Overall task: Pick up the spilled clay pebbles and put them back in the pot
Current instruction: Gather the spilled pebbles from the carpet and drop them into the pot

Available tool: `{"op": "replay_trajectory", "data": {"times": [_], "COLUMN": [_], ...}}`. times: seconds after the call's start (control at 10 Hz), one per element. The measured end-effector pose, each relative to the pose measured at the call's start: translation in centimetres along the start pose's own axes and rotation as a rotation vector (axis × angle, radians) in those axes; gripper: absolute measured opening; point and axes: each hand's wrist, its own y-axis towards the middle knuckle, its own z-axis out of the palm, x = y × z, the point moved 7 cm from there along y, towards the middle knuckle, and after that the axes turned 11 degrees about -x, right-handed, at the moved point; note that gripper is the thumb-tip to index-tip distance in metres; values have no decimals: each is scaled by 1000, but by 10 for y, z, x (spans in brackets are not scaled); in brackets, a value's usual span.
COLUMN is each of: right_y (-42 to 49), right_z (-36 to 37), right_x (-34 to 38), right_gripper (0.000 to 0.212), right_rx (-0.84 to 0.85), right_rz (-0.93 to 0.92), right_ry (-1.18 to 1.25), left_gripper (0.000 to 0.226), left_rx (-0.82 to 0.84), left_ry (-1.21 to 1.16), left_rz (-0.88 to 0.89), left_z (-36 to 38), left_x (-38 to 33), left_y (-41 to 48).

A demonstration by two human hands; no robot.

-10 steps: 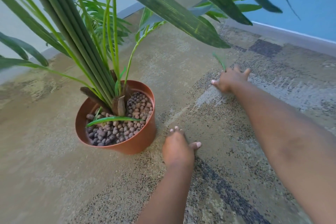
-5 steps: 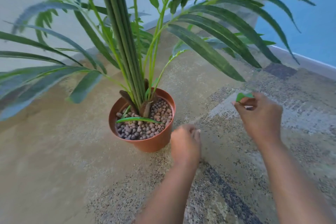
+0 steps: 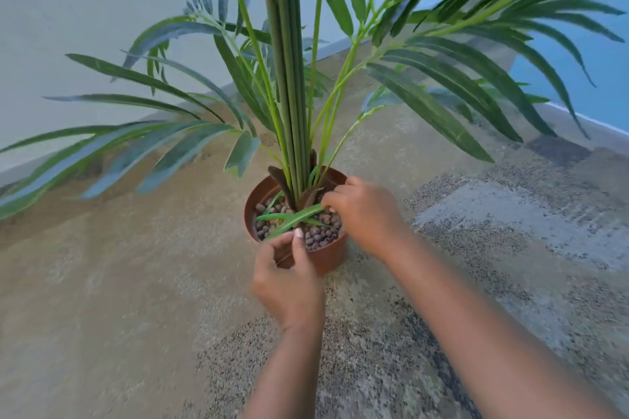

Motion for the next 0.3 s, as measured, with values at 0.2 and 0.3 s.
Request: {"op": "replay_trajectory", "data": {"times": [0.2,0.3], "right_y": [-14,-23], "right_z": [-13,-39], "right_x": [-9,-27], "right_gripper": [22,17], "right_rx": [4,-47], "right_rz": [52,127], "right_ry": [7,-16], "left_gripper": [6,7], "left_rx": [81,130], "left_ry": [-131,-181], "left_rz": [-53,-19], "left_z": [18,32], "left_x": [-16,-39], "left_y": [-20,-35]}}
